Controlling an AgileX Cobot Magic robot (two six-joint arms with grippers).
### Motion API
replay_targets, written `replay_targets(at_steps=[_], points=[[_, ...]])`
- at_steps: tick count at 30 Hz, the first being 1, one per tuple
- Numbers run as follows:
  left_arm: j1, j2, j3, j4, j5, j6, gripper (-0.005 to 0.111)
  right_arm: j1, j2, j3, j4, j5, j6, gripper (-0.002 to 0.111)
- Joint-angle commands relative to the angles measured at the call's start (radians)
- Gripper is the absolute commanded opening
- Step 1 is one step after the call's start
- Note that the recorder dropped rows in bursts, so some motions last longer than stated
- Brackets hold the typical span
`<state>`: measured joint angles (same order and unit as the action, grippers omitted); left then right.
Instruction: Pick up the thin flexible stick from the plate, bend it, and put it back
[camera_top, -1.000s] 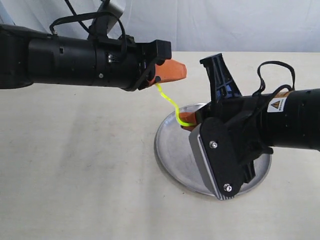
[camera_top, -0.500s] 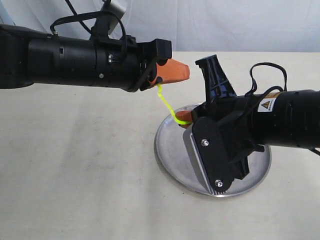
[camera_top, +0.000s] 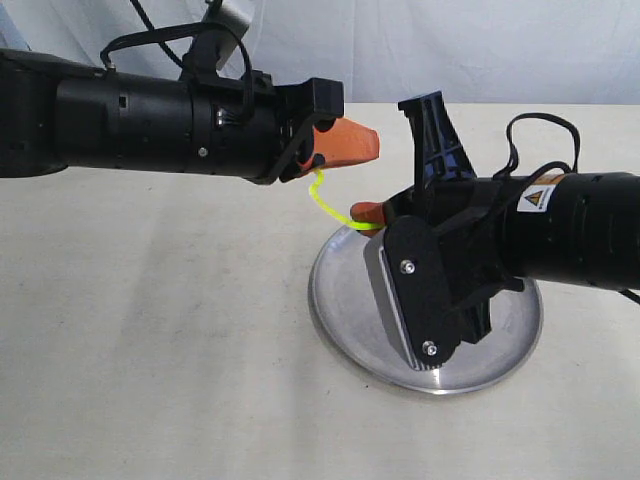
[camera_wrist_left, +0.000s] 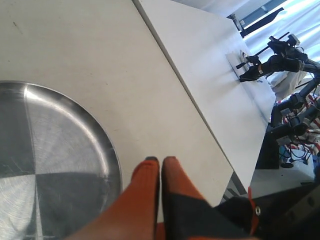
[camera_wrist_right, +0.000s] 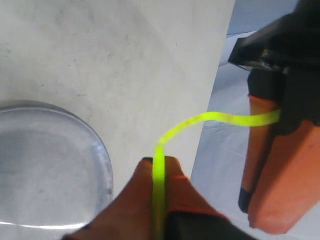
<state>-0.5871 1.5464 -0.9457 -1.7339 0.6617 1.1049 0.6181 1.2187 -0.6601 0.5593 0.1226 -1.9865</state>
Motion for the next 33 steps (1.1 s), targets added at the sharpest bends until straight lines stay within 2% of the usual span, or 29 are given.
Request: replay_targets(at_steps=[1,4,7,10,15,18,28,33], points=[[-0.014,0.001,-0.002,-0.01,0.078,0.028,0.0,0.001,0.0,-0.005,0.053,-0.054,0.001,-0.001],[0.009,0.001,-0.002,-0.01,0.063,0.059,0.0,0.001,0.0,-0.005,0.244,-0.052,0.006,-0.001],[0.042,0.001,-0.002,-0.01,0.025,0.059,0.0,0.001,0.0,-0.005,0.284,-0.049,0.011,-0.001],[0.065,0.001,-0.002,0.0,-0.008,0.059,0.0,0.0,0.0,-0.005,0.42,-0.049,0.065,-0.001],[0.071,0.001,-0.002,0.092,-0.038,0.061,0.0,0.0,0.0,-0.005,0.593,-0.051,0.106,-0.001],[0.075,0.001,-0.002,0.159,-0.122,-0.011,0.0,0.0,0.0,-0.004,0.69,-0.123,0.106,-0.001],[0.149,0.001,-0.002,0.162,-0.088,-0.015,0.0,0.0,0.002,-0.003,0.732,-0.181,0.106,-0.001],[0.157,0.001,-0.002,0.161,-0.045,-0.015,0.016,0.0,0.021,-0.003,0.735,-0.184,0.106,-0.001]])
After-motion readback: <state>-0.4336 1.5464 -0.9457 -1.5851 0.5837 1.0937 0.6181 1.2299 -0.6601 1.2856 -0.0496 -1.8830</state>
